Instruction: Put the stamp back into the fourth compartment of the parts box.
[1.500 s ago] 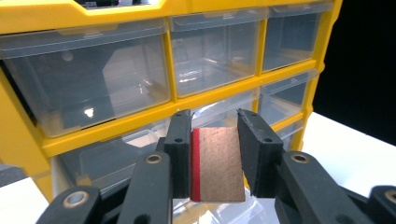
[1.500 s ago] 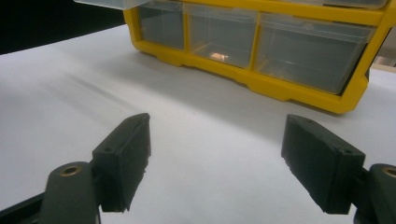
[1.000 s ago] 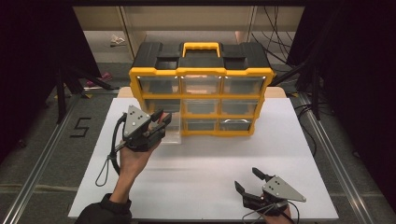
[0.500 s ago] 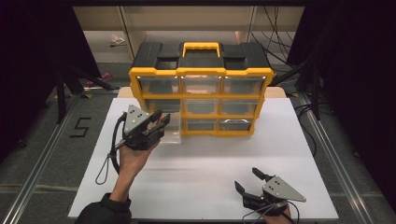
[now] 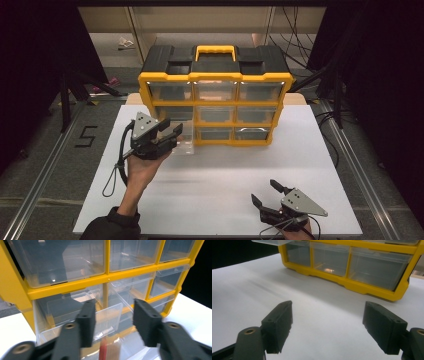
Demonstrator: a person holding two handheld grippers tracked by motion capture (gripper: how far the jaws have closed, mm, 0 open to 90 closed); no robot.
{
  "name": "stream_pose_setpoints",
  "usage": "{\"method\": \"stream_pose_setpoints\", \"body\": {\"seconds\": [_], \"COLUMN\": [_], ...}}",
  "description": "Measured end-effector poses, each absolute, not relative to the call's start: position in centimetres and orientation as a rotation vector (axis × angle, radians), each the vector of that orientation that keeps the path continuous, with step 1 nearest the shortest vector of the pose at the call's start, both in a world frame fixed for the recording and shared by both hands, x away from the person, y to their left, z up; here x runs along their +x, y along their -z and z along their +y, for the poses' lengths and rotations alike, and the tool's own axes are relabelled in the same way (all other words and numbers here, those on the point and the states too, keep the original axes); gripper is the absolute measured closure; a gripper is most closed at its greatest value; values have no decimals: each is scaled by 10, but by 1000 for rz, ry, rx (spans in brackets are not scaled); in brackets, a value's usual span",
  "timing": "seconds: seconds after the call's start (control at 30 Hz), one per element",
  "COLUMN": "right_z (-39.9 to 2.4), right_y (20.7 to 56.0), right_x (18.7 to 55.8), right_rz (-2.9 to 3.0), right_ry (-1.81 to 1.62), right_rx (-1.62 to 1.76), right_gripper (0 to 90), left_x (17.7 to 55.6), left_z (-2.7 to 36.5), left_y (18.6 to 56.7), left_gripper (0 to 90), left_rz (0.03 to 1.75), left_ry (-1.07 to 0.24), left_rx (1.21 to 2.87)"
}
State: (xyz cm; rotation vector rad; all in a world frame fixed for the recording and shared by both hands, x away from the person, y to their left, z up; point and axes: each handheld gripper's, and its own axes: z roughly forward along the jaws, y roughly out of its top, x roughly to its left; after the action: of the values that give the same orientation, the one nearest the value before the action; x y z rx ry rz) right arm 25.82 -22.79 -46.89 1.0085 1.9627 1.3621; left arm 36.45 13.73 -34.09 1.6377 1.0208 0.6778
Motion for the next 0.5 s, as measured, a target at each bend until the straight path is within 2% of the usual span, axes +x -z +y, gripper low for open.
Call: {"method": "stream_pose_setpoints", "body": {"seconds": [0.2, 0.5], "right_z": [-228, -228], "right_y": [469, 469], "right_x": [258, 258], "right_rz": [1963, 1962], "right_ry": [-1363, -1365], "right_rx": [1007, 1010], "right_gripper": [248, 248], "left_x": [363, 358], "left_z": [139, 137], "left_y": [337, 332], "left_gripper": [360, 260], "left_rz": [1018, 1005], "left_ry": [-638, -623], "left_rx": [1623, 1623]}}
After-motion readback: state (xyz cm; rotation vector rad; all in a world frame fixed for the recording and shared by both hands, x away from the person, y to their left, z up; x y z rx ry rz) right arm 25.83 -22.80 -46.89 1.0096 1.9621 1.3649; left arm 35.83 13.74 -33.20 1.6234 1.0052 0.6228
